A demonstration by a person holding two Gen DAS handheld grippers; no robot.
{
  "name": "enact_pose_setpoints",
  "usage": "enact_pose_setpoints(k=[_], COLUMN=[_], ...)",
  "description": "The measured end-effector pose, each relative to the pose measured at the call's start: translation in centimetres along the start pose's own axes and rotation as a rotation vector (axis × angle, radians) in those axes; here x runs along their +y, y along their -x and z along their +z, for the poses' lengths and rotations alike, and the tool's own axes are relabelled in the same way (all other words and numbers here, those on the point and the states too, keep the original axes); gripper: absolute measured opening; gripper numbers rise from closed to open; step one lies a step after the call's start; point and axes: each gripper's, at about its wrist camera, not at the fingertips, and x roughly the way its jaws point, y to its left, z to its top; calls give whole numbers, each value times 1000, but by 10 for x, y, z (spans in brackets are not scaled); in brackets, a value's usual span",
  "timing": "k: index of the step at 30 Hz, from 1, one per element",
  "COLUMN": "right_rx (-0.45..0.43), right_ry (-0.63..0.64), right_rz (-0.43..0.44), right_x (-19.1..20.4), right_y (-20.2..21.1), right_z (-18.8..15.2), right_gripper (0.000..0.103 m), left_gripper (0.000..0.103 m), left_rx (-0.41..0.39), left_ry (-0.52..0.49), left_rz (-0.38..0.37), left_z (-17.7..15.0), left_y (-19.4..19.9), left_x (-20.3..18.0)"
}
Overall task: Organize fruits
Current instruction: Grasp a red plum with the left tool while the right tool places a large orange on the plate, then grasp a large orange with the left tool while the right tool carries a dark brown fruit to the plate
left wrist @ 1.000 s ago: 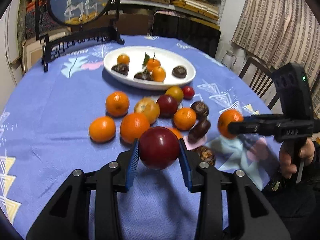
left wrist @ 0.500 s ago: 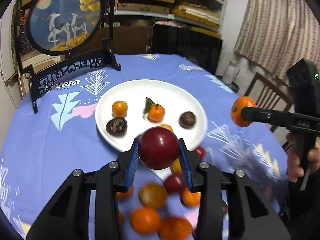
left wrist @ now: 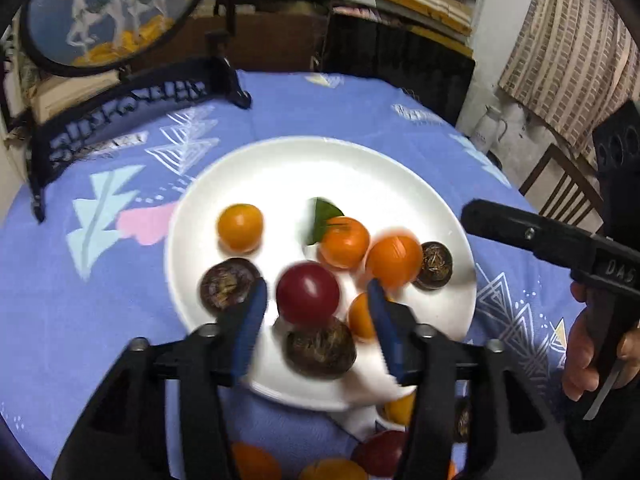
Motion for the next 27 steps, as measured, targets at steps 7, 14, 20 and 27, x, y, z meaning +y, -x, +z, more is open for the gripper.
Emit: enact_pose_setpoints(k=[7, 14, 20, 27], right_rx=[-1, 39, 73, 77], right_ry=[53, 84, 25, 37], right_rz=[5, 25, 27, 47], right_x=[17, 26, 19, 28], right_y=[46, 81, 88, 99], right_z=[-42, -102, -132, -147], right_gripper=[53, 57, 57, 57], left_gripper=[55, 55, 31, 52], left_rx=[-77, -34, 12, -11], left_ry=[-104, -162, -185, -186], left_rz=[-50, -64, -78, -4], left_z=[-47, -124, -164, -169], left_y=[72, 103, 99, 90], left_x=[-23, -28, -40, -47])
